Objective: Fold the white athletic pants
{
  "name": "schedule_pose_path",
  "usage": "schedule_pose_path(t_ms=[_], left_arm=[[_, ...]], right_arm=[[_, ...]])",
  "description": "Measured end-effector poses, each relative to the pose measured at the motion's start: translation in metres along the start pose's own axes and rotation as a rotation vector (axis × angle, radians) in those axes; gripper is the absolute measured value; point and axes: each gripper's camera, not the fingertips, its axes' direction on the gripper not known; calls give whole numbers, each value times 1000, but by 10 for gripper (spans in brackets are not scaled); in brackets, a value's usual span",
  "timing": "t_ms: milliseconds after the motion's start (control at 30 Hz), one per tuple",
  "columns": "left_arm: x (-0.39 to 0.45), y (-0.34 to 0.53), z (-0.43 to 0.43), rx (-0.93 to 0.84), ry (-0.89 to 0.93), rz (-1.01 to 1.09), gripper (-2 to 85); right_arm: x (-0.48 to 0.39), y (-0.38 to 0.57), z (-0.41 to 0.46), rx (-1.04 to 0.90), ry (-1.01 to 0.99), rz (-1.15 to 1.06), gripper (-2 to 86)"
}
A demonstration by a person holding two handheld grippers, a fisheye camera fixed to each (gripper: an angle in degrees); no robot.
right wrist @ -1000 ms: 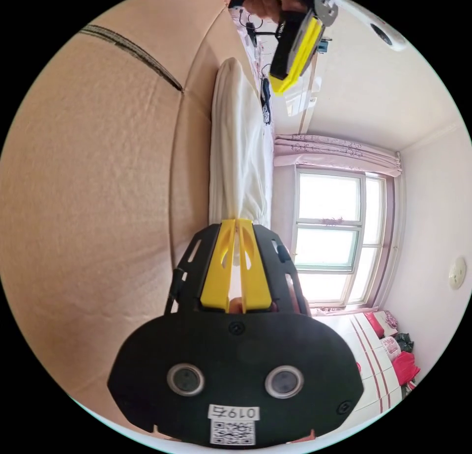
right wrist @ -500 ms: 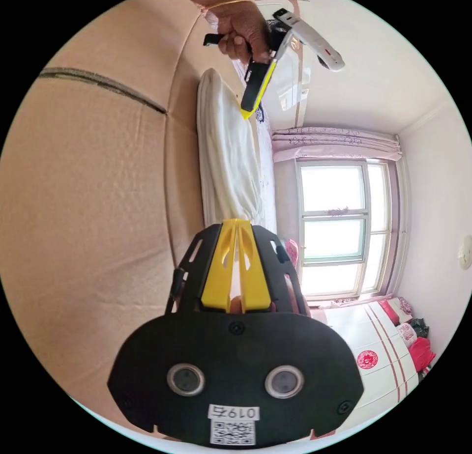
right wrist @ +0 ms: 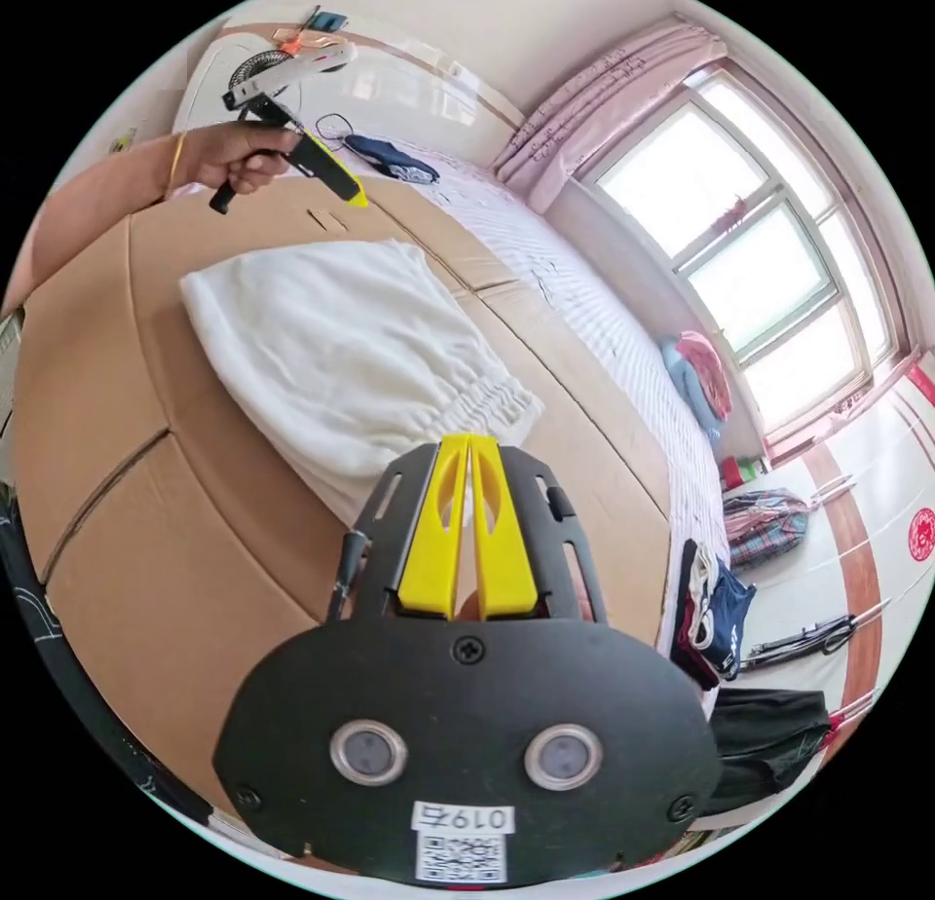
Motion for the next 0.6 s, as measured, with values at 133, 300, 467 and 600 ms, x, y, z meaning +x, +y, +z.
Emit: schedule_pose_path(t_ms=[133,300,467,600], left_arm=[[-75,-28,88,-101,314,-233,48],[-102,-55,166,-191,306,-291,43],[-99,-84,231,-305,256,-200,28],[-101,-94,264,-357,262,-140,20]], right_arm=[[-2,10,24,21,-84,67,-10],[-18,10,54,-21,-71,5,-10],[-43,21,85,-23,-78,-12,-10],[-62,35,104,-16,-109,3,-10]])
